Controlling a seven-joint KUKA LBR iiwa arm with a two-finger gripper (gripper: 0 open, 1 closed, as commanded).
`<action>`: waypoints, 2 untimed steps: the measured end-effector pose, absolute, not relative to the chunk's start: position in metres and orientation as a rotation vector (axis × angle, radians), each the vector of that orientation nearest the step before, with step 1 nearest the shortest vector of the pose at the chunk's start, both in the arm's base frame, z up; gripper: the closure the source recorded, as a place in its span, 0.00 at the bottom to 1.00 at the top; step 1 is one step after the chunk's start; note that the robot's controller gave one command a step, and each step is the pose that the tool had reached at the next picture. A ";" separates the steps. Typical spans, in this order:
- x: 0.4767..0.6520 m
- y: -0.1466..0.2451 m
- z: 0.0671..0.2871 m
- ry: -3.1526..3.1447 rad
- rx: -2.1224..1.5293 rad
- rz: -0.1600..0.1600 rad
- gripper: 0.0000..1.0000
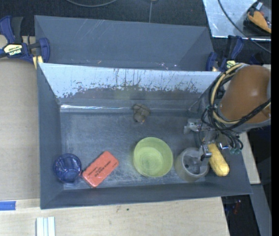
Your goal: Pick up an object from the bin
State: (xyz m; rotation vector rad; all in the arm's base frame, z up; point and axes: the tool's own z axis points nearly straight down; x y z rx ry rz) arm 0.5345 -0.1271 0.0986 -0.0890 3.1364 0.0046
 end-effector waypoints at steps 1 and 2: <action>0.525 -0.142 0.074 3.081 -0.487 0.007 0.00; 0.527 -0.150 0.077 3.145 -0.152 0.020 1.00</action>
Offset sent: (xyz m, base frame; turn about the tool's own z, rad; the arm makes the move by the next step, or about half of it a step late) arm -0.0080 -0.0260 -0.0286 -0.0392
